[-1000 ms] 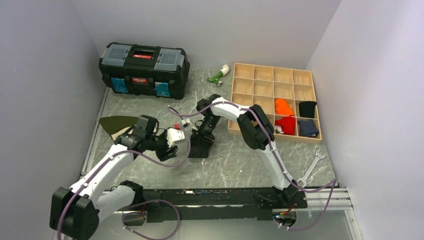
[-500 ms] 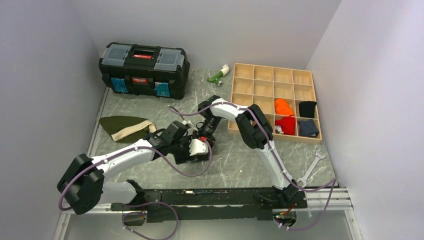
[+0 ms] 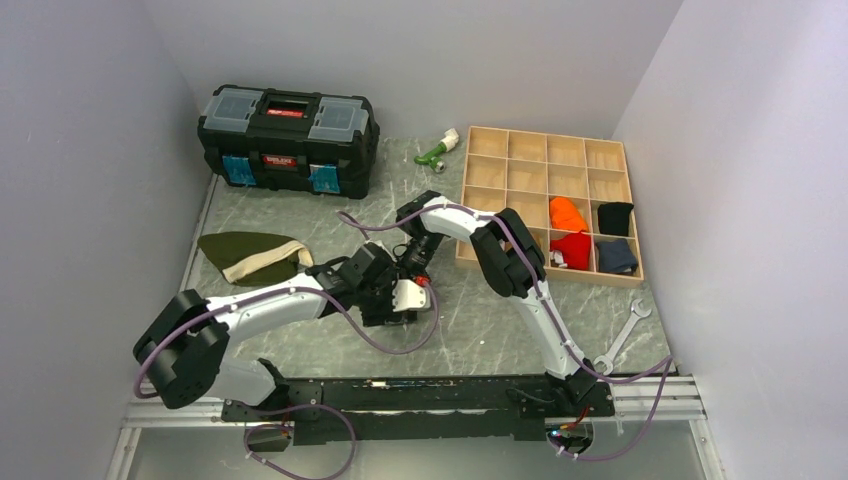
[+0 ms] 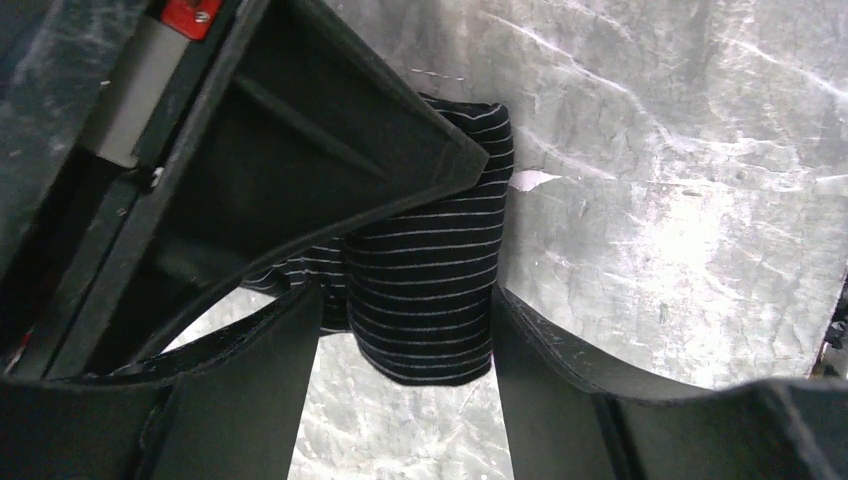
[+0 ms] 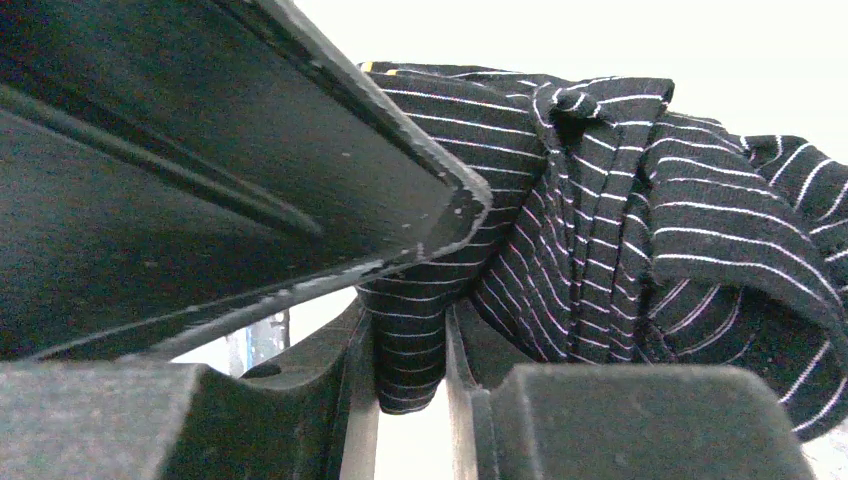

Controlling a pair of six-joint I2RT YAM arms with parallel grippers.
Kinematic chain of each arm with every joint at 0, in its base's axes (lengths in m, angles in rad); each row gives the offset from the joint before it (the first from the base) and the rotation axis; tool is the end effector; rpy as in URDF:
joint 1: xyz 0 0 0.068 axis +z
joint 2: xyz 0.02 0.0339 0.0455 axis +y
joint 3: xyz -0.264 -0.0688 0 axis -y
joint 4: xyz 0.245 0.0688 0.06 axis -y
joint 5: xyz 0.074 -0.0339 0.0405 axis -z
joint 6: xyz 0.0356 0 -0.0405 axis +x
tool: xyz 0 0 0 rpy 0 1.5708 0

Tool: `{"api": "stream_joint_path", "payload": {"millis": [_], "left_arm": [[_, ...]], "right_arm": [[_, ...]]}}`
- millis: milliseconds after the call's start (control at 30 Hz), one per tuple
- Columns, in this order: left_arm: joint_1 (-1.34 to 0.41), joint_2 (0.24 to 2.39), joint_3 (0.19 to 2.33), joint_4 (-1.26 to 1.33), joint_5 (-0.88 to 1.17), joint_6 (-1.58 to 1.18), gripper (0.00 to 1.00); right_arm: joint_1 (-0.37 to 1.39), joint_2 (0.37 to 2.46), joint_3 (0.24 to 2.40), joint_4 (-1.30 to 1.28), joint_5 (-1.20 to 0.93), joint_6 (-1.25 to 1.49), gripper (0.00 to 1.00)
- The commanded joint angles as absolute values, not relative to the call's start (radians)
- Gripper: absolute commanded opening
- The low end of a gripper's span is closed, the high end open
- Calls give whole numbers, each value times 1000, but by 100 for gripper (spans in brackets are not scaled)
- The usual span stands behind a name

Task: Roll the underwear
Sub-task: Roll the underwear to the center of the board.

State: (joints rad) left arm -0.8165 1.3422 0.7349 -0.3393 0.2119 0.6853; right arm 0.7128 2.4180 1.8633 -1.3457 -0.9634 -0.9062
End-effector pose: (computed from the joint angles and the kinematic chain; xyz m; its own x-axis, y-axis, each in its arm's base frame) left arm 0.1720 -0.1940 0.1918 0.0740 0.8248 -0.5605 0.9684 0.0747 0.2378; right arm 0.3041 0.3015 0.1210 -0.3059 -0.8583 -0.4120 -0.6696 -0.1136 0.7339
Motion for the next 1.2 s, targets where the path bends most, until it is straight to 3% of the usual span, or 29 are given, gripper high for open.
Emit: {"api": "stream_joint_path", "payload": {"millis": [0,267,600,700,800,867,967,1167], "left_arm": [[-826,1388,772,-306,201,703,67],[-826,1457,771,-295,199,713,62],[-827,1527,808,-357,229,720,26],[-828,1544,805,-372,227,731,16],[-827,1567,803,-388,234,738,3],[-828,1579,801,-395,240,742,0],[-828,1595,799,-404,247,748,0],[-827,1621,810,-421,254,757,0]], "right_arm": [[716,2452,1865,-1350,-915,-946,8],[716,2450,1861,-1347,-910,-943,8],[715,2451,1862,-1343,-907,-934,13],[711,2448,1864,-1341,-904,-928,25],[705,2435,1864,-1333,-896,-917,45],[697,2417,1862,-1329,-892,-911,53],[680,2377,1860,-1318,-882,-900,61],[657,2306,1856,-1334,-866,-900,64]]}}
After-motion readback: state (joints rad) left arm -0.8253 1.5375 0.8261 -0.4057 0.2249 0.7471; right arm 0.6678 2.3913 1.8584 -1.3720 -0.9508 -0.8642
